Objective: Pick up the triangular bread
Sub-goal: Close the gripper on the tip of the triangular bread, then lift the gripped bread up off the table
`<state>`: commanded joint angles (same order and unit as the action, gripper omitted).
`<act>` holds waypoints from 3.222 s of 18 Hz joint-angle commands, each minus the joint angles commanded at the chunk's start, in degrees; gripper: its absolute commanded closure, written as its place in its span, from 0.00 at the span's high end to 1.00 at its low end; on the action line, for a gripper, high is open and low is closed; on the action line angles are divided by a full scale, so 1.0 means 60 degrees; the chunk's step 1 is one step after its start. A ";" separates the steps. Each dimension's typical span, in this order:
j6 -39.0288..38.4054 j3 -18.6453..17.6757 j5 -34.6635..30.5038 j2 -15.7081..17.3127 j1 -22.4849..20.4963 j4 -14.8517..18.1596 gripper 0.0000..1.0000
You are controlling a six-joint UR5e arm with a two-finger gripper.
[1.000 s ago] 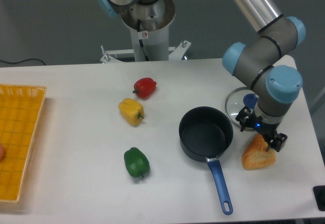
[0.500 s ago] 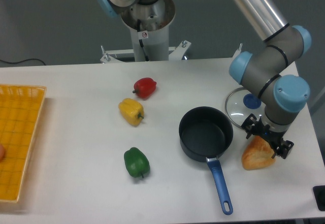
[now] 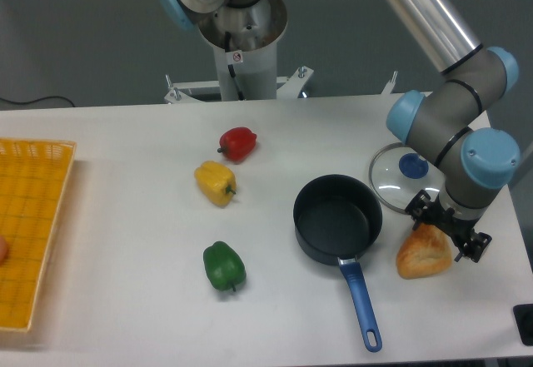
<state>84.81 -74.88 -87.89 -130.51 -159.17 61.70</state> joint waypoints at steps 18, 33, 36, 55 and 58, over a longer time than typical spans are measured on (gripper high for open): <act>0.0322 -0.0410 -0.0160 -0.0089 0.0044 -0.0337 0.75; 0.0498 -0.0483 -0.0439 0.0087 0.0073 -0.0235 0.21; 0.0498 -0.0483 -0.0454 0.0175 0.0073 -0.0235 0.18; 0.0513 -0.0732 -0.0439 0.2255 0.0235 0.2241 0.17; 0.0746 -0.0732 -0.0439 0.2372 0.0220 0.2358 0.18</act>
<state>89.29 -79.28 -90.53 -116.28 -157.85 75.85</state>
